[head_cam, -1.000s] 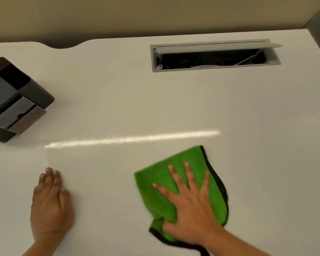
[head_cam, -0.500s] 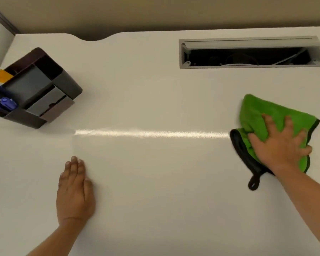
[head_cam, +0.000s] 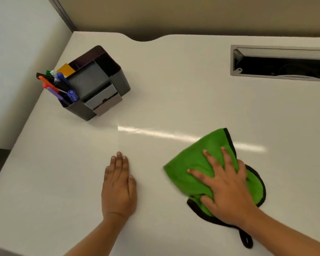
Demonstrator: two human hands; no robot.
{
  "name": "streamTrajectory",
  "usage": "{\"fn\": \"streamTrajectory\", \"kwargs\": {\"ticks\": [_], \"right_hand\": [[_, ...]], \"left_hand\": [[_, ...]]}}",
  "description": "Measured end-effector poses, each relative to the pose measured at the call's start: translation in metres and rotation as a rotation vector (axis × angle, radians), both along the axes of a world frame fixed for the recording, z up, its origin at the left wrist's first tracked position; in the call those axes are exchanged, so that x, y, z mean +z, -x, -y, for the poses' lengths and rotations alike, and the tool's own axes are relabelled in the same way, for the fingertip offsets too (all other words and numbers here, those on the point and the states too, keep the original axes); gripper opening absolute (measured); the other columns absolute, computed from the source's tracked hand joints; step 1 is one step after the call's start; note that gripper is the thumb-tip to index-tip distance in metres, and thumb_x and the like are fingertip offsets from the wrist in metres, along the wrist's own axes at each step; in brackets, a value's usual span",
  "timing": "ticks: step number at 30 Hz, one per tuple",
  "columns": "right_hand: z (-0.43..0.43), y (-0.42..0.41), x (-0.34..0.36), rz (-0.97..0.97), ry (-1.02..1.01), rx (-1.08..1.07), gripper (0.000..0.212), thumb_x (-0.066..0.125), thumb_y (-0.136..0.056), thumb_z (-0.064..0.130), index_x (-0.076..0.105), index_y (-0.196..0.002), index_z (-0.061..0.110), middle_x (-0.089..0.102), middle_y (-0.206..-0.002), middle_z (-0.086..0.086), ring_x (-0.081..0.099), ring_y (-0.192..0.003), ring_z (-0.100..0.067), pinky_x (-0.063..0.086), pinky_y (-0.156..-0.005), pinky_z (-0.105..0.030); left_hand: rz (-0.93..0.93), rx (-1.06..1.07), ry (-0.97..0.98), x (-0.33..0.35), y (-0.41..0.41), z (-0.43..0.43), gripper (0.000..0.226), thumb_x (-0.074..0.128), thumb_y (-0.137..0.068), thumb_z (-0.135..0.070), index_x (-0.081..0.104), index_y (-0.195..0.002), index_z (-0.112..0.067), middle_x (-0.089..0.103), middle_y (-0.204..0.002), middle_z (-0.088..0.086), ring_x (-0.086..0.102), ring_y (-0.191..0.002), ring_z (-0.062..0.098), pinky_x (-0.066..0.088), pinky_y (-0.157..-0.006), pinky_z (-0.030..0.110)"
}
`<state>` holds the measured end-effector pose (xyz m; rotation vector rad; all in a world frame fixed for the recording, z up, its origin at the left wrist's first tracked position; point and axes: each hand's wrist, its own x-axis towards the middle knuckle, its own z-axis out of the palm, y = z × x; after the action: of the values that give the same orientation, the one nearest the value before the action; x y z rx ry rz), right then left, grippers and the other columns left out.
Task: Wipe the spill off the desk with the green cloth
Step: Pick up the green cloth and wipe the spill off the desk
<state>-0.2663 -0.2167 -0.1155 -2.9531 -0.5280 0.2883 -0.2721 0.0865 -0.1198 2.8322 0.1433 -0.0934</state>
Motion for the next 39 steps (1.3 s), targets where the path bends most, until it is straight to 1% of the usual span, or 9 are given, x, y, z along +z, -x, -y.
{"fn": "streamTrajectory", "kwargs": {"ticks": [2,5,9,14,19,24,29,34,39], "right_hand": [[0.003,0.007,0.0,-0.014,-0.023,0.007,0.066,0.057,-0.068,0.057,0.05,-0.134,0.052,0.035,-0.161,-0.004,0.016,-0.148,-0.049,0.026,-0.103,-0.071],[0.0,-0.031,0.006,0.021,-0.045,-0.224,0.06,0.051,-0.073,0.054,0.053,-0.133,0.047,0.037,-0.159,-0.003,0.019,-0.147,-0.048,0.03,-0.1,-0.067],[-0.042,-0.133,0.008,0.071,-0.039,-0.493,0.06,0.039,-0.079,0.054,0.047,-0.138,0.047,0.031,-0.16,-0.009,0.016,-0.145,-0.051,0.019,-0.106,-0.075],[-0.144,-0.219,0.008,0.029,0.043,-0.199,0.064,0.036,-0.078,0.062,0.035,-0.142,0.058,0.026,-0.162,-0.012,0.011,-0.146,-0.053,0.011,-0.11,-0.076],[-0.187,-0.149,0.013,0.04,0.019,0.168,0.063,0.045,-0.075,0.057,0.043,-0.138,0.054,0.039,-0.156,-0.008,0.023,-0.144,-0.046,0.019,-0.109,-0.069],[-0.131,-0.038,0.02,-0.115,-0.024,0.18,0.076,0.059,-0.064,0.053,0.046,-0.139,0.053,0.047,-0.149,-0.004,0.031,-0.141,-0.042,0.026,-0.104,-0.064],[-0.086,0.08,0.019,-0.215,0.046,0.198,0.075,0.058,-0.058,0.082,0.051,-0.129,0.061,0.051,-0.138,-0.002,0.044,-0.128,-0.042,0.036,-0.093,-0.067],[-0.102,0.05,0.018,-0.153,-0.063,0.229,0.075,0.063,-0.059,0.071,0.049,-0.132,0.059,0.048,-0.145,0.002,0.036,-0.137,-0.041,0.028,-0.1,-0.068],[-0.137,-0.068,0.019,-0.028,-0.053,-0.072,0.064,0.049,-0.074,0.064,0.045,-0.137,0.053,0.045,-0.151,0.0,0.027,-0.142,-0.04,0.027,-0.104,-0.064]], "left_hand": [[-0.005,0.006,0.018,0.001,0.0,0.0,0.063,0.018,-0.092,-0.029,0.024,-0.149,-0.004,0.017,-0.159,0.007,0.01,-0.148,0.019,0.012,-0.119,0.042],[-0.008,0.01,0.051,0.003,0.0,0.001,0.062,0.017,-0.093,-0.03,0.022,-0.15,-0.004,0.015,-0.16,0.006,0.007,-0.148,0.018,0.008,-0.12,0.04],[-0.012,0.014,0.087,0.003,0.001,-0.001,0.062,0.018,-0.094,-0.03,0.018,-0.151,-0.007,0.011,-0.161,0.004,0.002,-0.149,0.016,0.005,-0.12,0.038],[0.019,0.017,0.154,0.0,0.004,-0.003,0.062,0.023,-0.094,-0.029,0.017,-0.151,-0.006,0.011,-0.161,0.005,0.003,-0.149,0.015,0.005,-0.119,0.036],[0.086,0.096,0.313,0.001,0.004,-0.006,0.061,0.025,-0.094,-0.024,0.015,-0.152,-0.006,0.012,-0.161,0.004,0.005,-0.148,0.013,0.008,-0.119,0.033],[0.136,0.091,0.404,0.003,0.005,-0.008,0.06,0.027,-0.095,-0.024,0.017,-0.151,-0.007,0.016,-0.161,0.005,0.009,-0.148,0.013,0.014,-0.118,0.035],[0.126,0.071,0.382,0.003,0.005,-0.008,0.059,0.024,-0.095,-0.024,0.018,-0.151,-0.007,0.016,-0.161,0.005,0.009,-0.148,0.013,0.011,-0.119,0.035],[0.106,0.055,0.352,-0.001,0.005,-0.009,0.058,0.02,-0.096,-0.026,0.017,-0.152,-0.008,0.015,-0.161,0.004,0.009,-0.148,0.011,0.009,-0.119,0.034],[0.088,0.064,0.319,-0.003,0.004,-0.008,0.058,0.018,-0.096,-0.028,0.016,-0.152,-0.013,0.015,-0.161,-0.001,0.006,-0.147,0.007,0.004,-0.12,0.03]]}}
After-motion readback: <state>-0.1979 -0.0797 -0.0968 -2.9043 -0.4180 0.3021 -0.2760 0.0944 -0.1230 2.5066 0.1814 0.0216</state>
